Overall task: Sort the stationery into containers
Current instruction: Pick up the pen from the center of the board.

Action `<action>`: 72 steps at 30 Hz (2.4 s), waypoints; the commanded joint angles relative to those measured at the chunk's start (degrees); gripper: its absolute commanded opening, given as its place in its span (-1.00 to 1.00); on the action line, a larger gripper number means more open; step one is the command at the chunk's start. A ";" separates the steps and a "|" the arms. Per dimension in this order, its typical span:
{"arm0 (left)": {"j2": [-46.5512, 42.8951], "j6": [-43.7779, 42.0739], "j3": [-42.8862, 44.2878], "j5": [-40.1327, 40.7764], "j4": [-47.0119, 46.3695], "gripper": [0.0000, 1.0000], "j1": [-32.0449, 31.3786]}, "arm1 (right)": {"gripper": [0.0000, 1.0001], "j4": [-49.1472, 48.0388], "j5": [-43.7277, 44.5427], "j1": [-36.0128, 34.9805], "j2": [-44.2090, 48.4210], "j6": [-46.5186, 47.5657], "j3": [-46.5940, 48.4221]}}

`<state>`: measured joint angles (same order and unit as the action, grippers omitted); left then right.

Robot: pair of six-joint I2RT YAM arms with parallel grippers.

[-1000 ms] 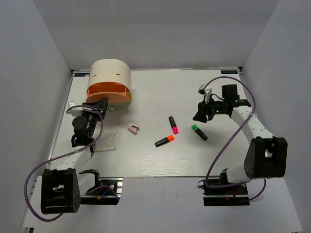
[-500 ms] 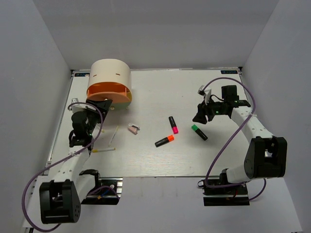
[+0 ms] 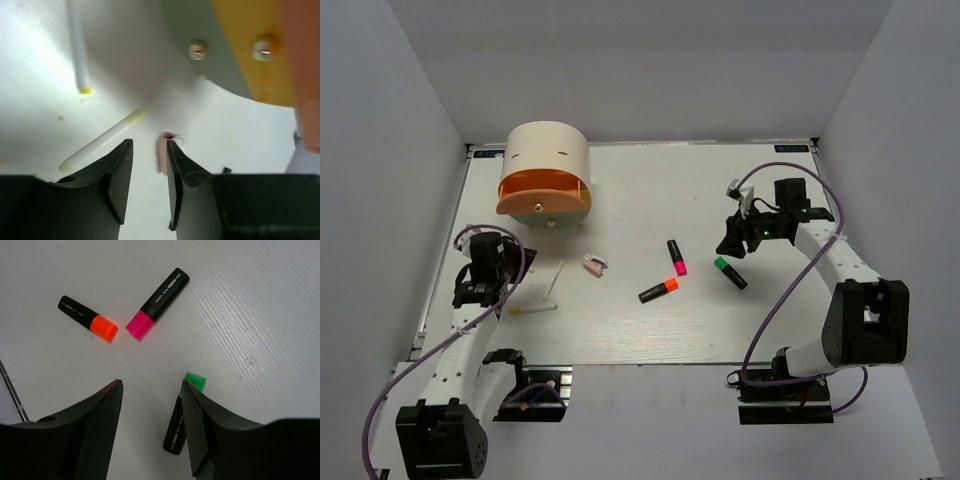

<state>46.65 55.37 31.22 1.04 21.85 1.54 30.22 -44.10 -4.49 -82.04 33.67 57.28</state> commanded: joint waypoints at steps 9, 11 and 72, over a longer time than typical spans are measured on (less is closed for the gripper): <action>12.13 1.84 1.91 8.45 2.94 0.06 0.39 | 0.13 -0.60 -0.38 0.27 1.36 1.22 -1.64; 14.42 1.31 1.91 8.98 2.42 0.09 0.39 | 0.13 -0.95 0.15 0.45 1.44 1.22 -1.99; 26.04 -4.40 2.71 2.92 4.96 -0.83 4.08 | 0.13 -2.71 0.68 0.63 3.82 -0.36 -3.84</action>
<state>75.85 50.92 35.07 6.52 25.54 5.43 29.12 -41.80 -4.12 -80.23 33.47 54.26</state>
